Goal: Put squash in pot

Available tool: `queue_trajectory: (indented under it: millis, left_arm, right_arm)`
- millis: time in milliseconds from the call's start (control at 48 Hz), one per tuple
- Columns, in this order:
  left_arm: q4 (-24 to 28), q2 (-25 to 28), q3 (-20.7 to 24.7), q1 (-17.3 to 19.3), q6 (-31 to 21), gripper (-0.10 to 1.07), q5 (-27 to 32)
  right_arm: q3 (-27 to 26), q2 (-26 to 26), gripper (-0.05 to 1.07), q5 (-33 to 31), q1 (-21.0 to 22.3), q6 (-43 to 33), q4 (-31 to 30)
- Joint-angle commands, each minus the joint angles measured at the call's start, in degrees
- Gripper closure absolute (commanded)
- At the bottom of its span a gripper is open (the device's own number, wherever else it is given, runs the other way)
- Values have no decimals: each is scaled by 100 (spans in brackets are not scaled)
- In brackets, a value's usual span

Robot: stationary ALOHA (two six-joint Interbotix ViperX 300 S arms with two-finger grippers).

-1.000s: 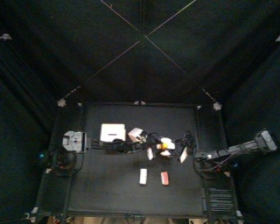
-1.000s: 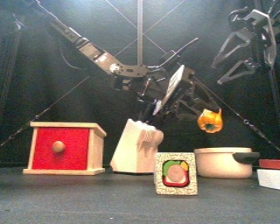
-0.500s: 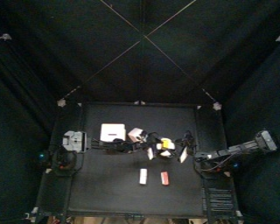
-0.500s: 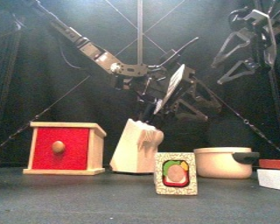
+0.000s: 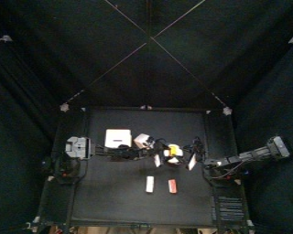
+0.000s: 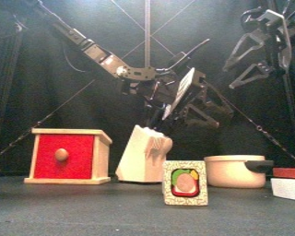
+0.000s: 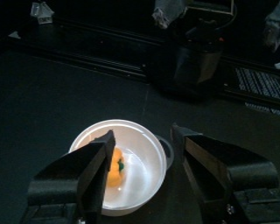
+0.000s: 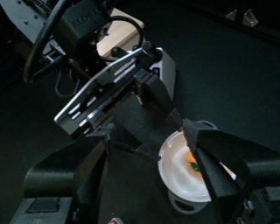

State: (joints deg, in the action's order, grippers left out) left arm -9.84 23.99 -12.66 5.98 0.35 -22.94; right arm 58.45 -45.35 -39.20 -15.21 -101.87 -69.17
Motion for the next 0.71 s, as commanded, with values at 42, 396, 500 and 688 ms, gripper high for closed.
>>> queue_trajectory:
  millis: [42, 396, 500, 688]
  left_arm:
    - [167, -308, 158, -18, 0, 9, 149]
    - [281, -431, 132, -105, 0, 9, 220]
    - [281, -439, 123, -132, 0, 9, 237]
    - [299, -492, 53, -167, 0, 9, 255]
  right_arm:
    - [-53, 9, 8, 0, -26, -9, -9]
    - [-35, 9, 8, 0, -26, -9, -9]
    - [-35, 9, 8, 0, -26, -9, -9]
    - [0, 9, 8, 0, -26, -9, 18]
